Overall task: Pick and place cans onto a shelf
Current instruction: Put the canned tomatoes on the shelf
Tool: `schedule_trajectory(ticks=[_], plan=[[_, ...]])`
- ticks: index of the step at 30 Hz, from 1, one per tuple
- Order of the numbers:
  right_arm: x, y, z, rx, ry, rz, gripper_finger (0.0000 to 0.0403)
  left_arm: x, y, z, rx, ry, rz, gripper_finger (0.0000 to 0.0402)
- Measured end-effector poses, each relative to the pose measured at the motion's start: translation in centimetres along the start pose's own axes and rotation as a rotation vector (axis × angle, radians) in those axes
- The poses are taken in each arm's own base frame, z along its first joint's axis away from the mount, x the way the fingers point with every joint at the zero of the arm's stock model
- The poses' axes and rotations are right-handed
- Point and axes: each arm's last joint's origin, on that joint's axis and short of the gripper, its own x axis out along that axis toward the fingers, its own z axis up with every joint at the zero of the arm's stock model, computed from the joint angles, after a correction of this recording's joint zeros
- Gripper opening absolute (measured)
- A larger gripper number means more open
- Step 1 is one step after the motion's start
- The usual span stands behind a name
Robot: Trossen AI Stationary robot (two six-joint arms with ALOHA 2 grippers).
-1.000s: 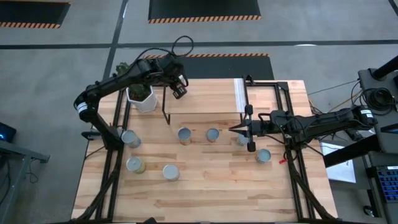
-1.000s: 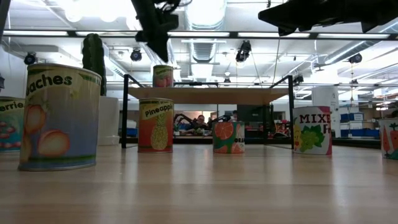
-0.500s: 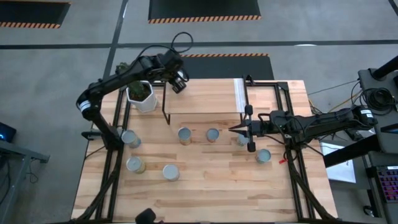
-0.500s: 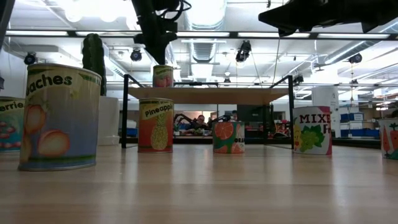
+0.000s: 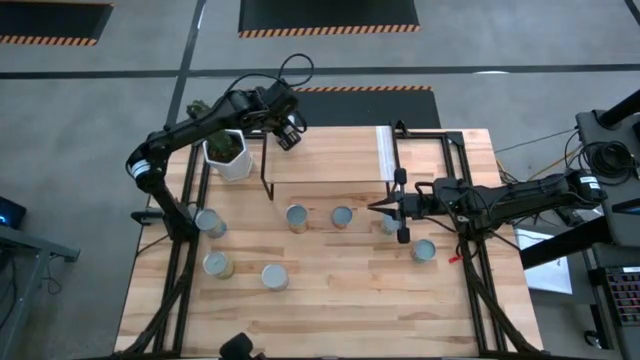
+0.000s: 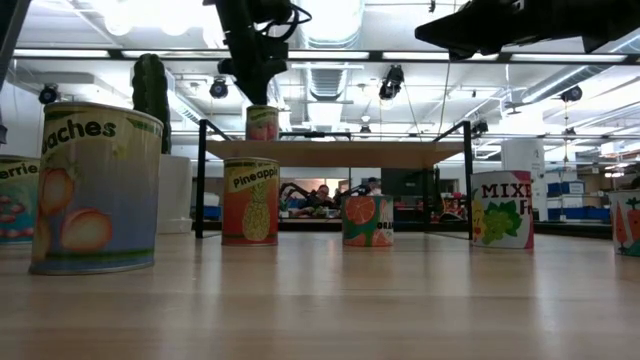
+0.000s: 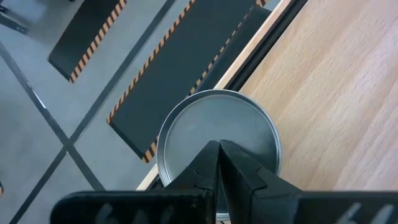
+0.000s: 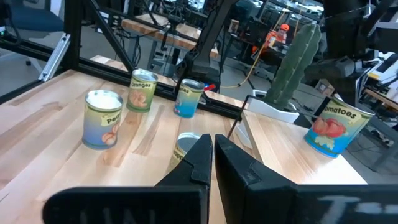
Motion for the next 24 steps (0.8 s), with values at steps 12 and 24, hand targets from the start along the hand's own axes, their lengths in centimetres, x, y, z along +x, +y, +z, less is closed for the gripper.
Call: schedule_trajectory(ticks=[12, 24], plan=[[0.0, 0.0, 0.0, 0.002, 0.0, 0.001, 0.0009, -0.04, 0.14, -0.25, 0.003, 0.024, 0.042, 0.0], [0.01, -0.02, 0.06, 0.003, -0.002, 0.001, 0.0009, -0.21, 0.18, -0.15, -0.002, 0.01, 0.044, 0.0]])
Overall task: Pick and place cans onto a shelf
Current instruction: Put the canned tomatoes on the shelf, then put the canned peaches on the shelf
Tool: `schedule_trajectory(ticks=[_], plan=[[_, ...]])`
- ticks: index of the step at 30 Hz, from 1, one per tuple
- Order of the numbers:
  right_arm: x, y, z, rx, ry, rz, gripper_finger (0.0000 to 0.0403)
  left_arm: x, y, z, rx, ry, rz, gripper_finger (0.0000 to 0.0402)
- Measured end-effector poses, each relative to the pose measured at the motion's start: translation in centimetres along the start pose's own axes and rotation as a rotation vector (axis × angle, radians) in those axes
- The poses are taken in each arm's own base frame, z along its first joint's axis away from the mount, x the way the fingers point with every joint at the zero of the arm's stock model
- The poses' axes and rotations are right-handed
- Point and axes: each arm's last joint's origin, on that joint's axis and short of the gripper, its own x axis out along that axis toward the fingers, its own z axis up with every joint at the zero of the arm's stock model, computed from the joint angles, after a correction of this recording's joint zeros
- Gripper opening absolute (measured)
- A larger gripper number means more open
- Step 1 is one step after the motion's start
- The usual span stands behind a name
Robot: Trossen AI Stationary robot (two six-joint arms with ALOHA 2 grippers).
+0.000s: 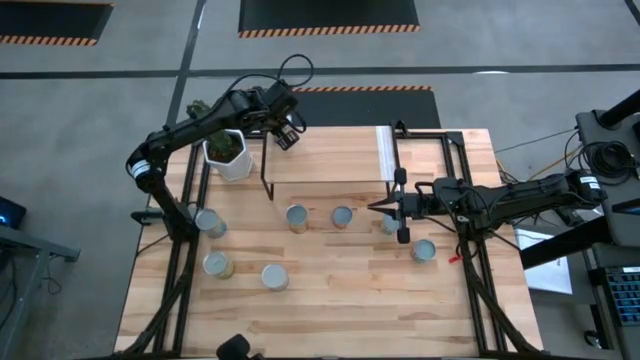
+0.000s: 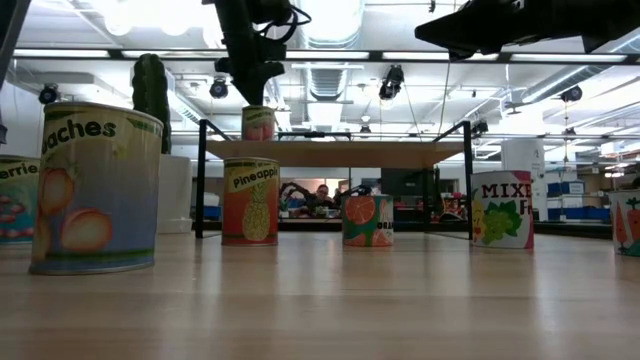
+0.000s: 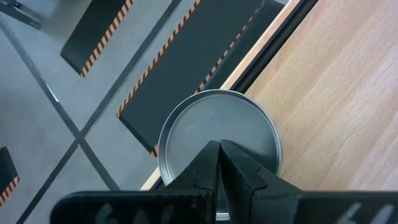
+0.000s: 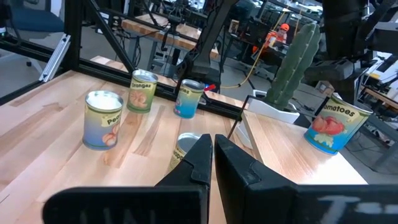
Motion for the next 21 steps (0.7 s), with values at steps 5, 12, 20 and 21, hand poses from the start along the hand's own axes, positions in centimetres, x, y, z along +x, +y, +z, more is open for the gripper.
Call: schedule_trajectory(ticks=[5, 12, 20, 21], plan=[[0.0, 0.0, 0.0, 0.0, 0.0, 0.0, 0.0009, -1.9, -0.4, -0.2, 0.007, -0.05, -0.022, 0.0], [0.0, 0.0, 0.0, 0.026, 0.0, -0.001, 0.0009, -7.0, -4.0, -0.9, 0.039, -0.184, -0.125, 0.0], [0.0, -0.3, -0.1, 0.112, 0.097, -0.084, 0.0009, -12.8, -13.1, -4.5, 0.314, -0.468, -0.351, 0.0], [0.0, -0.3, 0.0, 0.127, 0.109, -0.08, 0.0009, -13.4, -13.8, -5.1, 0.329, -0.507, -0.378, 0.0]])
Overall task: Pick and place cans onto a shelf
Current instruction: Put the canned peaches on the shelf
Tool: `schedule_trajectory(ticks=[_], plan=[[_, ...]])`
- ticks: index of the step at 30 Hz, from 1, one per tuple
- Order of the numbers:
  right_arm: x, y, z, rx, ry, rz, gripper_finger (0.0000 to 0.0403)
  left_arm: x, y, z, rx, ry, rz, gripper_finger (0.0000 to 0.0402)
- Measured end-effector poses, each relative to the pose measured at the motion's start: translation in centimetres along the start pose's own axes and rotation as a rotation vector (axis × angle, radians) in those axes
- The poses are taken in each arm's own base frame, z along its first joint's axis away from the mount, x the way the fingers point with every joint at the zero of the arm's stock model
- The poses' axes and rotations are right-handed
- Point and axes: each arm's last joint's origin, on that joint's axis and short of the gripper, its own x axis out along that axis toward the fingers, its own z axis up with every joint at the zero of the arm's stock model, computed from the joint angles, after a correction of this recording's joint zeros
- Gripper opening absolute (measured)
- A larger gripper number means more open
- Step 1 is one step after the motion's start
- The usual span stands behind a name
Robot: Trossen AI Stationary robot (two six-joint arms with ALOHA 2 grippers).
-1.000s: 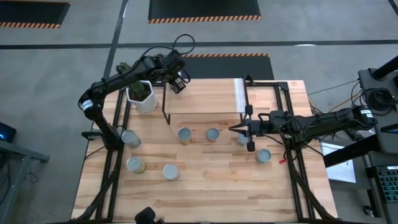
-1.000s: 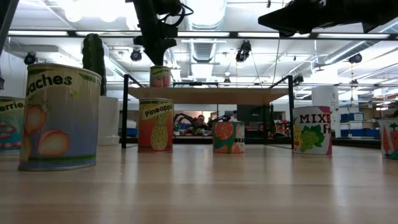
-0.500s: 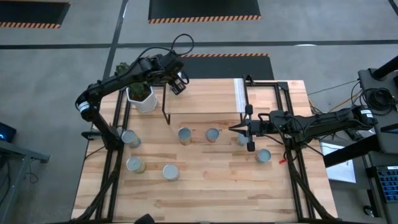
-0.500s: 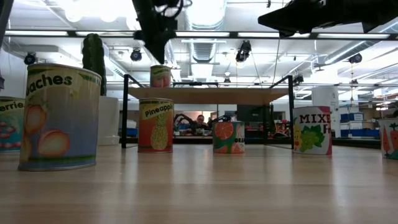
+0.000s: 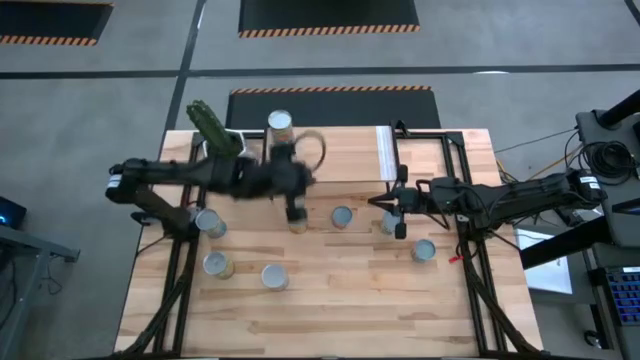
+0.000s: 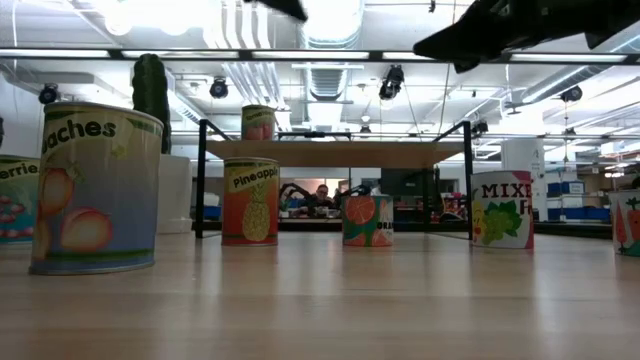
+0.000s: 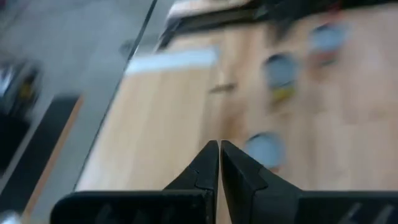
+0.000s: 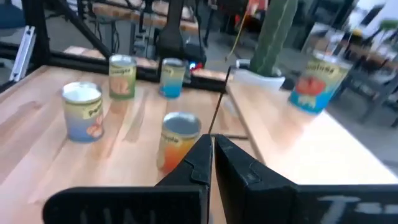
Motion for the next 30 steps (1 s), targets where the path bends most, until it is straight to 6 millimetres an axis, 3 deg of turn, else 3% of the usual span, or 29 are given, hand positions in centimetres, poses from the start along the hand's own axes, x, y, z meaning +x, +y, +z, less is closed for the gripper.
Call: schedule_trajectory(ticks=[4, 9, 20, 30], plan=[[0.0, 0.0, 0.4, 0.098, 0.049, 0.014, 0.0009, -1.6, -3.3, -1.6, 0.051, -0.119, -0.075, 0.0], [-0.2, 1.0, 0.4, 0.19, 0.077, 0.062, 0.0009, -4.3, -4.6, -3.9, 0.034, -0.318, -0.126, 0.0], [-0.7, 3.1, 2.0, 0.334, 0.054, 0.155, 0.0009, -7.1, -2.8, -9.4, -0.058, -0.594, -0.115, 0.0], [1.4, 3.9, 2.5, 0.311, 0.111, 0.104, 0.0009, -9.1, -1.2, -10.9, -0.106, -0.679, -0.108, 0.0]])
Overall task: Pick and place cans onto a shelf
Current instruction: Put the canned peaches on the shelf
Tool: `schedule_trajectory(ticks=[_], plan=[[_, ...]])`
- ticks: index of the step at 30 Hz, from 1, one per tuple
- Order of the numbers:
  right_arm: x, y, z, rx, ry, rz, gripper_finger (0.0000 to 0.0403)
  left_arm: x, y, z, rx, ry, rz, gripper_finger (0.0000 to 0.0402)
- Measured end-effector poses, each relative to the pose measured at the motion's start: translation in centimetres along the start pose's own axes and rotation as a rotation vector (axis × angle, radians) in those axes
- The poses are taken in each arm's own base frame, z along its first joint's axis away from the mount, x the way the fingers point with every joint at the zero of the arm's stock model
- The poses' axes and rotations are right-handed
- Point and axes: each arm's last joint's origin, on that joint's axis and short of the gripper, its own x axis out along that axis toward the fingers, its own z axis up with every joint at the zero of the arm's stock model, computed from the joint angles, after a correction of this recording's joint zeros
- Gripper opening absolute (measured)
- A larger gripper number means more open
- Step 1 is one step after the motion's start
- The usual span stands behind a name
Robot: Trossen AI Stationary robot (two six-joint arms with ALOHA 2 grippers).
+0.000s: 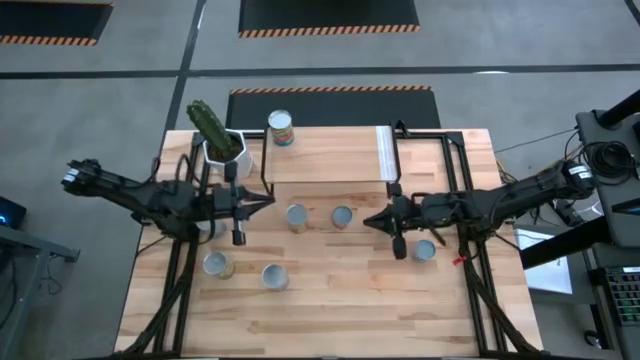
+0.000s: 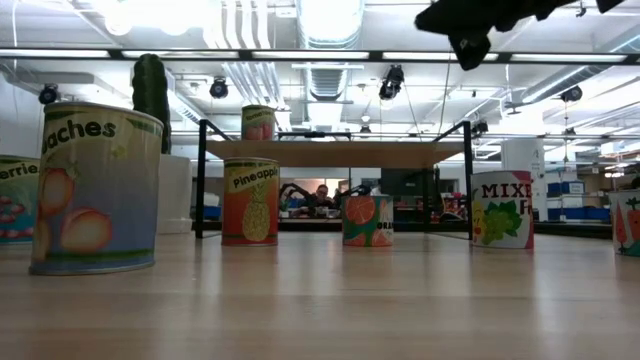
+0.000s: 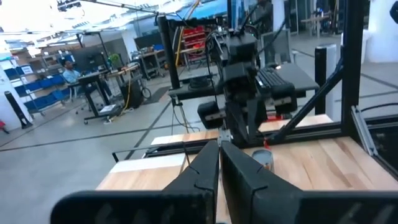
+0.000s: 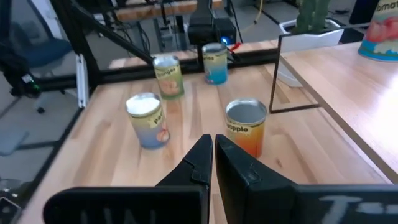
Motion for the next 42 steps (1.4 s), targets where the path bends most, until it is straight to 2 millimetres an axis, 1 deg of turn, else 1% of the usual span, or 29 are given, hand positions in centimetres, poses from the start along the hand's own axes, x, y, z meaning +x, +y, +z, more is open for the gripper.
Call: schedule_trajectory(ticks=[6, 14, 21, 24, 31, 42], plan=[[2.3, 0.5, 0.8, -0.033, 0.109, -0.051, 0.0009, -0.2, 0.1, -0.1, -0.001, 0.003, -0.002, 0.0], [5.0, 1.3, 2.4, -0.069, 0.213, -0.087, 0.0009, -0.2, 0.1, -0.2, 0.009, 0.024, -0.006, 0.0], [8.0, 2.0, 3.6, -0.148, 0.233, -0.08, 0.0009, -0.2, 0.1, -0.2, 0.012, 0.024, -0.006, 0.0], [9.5, 2.4, 4.0, -0.192, 0.24, -0.074, 0.0009, -0.2, 0.1, -0.2, 0.013, 0.024, -0.006, 0.0], [13.5, 3.5, 4.3, -0.268, 0.267, 0.007, 0.0009, -0.2, 0.1, -0.2, 0.013, 0.023, -0.006, 0.0], [19.7, 5.1, 3.8, -0.314, 0.288, 0.197, 0.0009, -0.3, 0.1, -0.1, 0.013, 0.023, -0.006, 0.0]])
